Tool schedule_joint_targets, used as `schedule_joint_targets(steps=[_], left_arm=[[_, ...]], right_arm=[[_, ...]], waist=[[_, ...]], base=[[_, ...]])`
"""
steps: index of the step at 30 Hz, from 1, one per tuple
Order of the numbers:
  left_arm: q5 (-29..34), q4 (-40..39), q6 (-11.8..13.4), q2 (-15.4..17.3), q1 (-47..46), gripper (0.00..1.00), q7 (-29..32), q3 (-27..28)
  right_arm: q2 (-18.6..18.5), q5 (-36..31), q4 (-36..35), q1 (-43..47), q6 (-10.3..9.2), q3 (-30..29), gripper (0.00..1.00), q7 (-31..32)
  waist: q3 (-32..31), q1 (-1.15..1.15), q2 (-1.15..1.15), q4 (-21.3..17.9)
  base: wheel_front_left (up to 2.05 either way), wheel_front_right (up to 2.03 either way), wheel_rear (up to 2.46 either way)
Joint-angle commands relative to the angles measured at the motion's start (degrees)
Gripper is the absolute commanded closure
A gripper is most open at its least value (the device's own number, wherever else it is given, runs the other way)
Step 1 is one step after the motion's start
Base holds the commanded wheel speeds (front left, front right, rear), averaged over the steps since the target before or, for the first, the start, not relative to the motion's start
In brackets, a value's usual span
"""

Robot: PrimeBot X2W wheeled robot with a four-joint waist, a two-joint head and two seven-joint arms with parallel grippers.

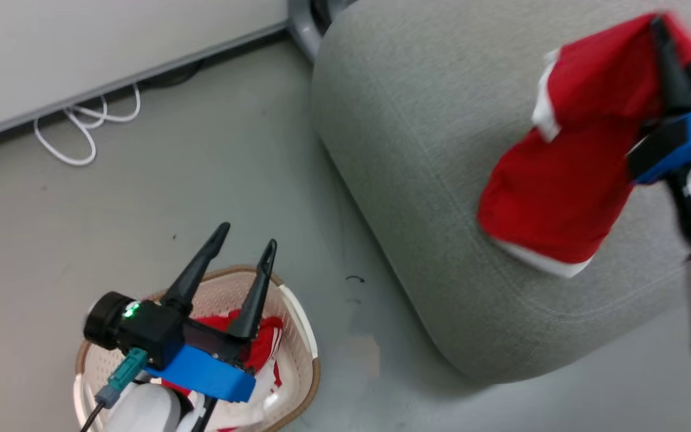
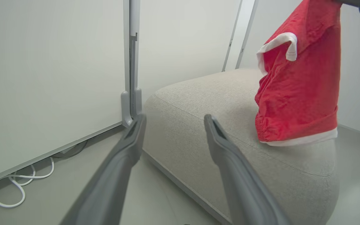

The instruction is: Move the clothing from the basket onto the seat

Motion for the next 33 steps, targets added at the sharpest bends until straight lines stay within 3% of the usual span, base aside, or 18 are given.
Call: schedule_joint_targets(steps=[1, 7, 13, 22, 23, 24, 25, 26, 33], left_arm=[[0.2, -0.2, -0.1, 0.6, -0.9, 0.0, -0.3, 0.2], [1.2, -3.6, -0.1, 2.9, -2.7, 0.0, -0.2, 0.8], [2.6, -7.1, 0.0, 3.9, -4.7, 0.0, -0.3, 0.4], [3.0, -10.0, 0.3, 4.9, -4.7, 0.0, -0.3, 1.2], [3.0, -10.2, 0.3, 5.0, -4.8, 0.0, -0.3, 1.2], [3.0, -10.3, 0.3, 5.0, -5.0, 0.0, -0.3, 1.2], [3.0, -10.3, 0.3, 5.1, -5.1, 0.0, -0.3, 1.3], [3.0, -10.3, 0.2, 5.1, -5.2, 0.0, -0.3, 1.3], [2.6, -8.6, 0.2, 4.6, -4.9, 0.0, -0.3, 0.9]], right_arm=[[-1.0, -0.1, -0.4, -1.5, 0.01, -0.5, 1.0, 0.3], [-6.7, 4.9, -1.0, -9.8, 0.01, -8.1, 1.0, 3.7], [-11.3, 5.1, 0.8, -16.1, 0.02, -16.7, 1.0, 3.7], [-12.4, 5.6, 10.1, -14.5, 0.01, -22.2, 1.0, 1.2], [-12.3, 5.6, 11.2, -14.2, 0.01, -22.7, 0.91, 0.6], [-12.4, 5.4, 12.5, -13.6, 0.02, -22.5, 0.61, 0.2], [-12.3, 5.3, 13.9, -13.0, 0.02, -22.4, 0.11, -0.1], [-12.5, 4.9, 15.3, -12.4, 0.01, -22.3, 0.0, -0.4], [-11.2, 7.5, 22.2, -11.2, 0.01, -21.2, 0.0, -0.8]], waist=[[3.0, 0.0, 0.0, 2.4], [9.9, 0.0, 0.0, 4.6], [15.5, 0.0, 0.0, 7.0], [18.8, 0.0, 0.0, 9.5], [19.0, 0.0, 0.0, 9.7], [19.1, 0.0, 0.0, 9.9], [19.2, 0.0, 0.0, 10.0], [19.2, 0.0, 0.0, 10.1], [17.6, 0.0, 0.0, 10.4]], base=[[0.0, 0.0, 0.0], [0.0, 0.0, 0.0], [0.0, 0.0, 0.0], [0.0, 0.0, 0.0], [0.0, 0.0, 0.0], [0.0, 0.0, 0.0], [0.0, 0.0, 0.0], [0.0, 0.0, 0.0], [0.0, 0.0, 0.0]])
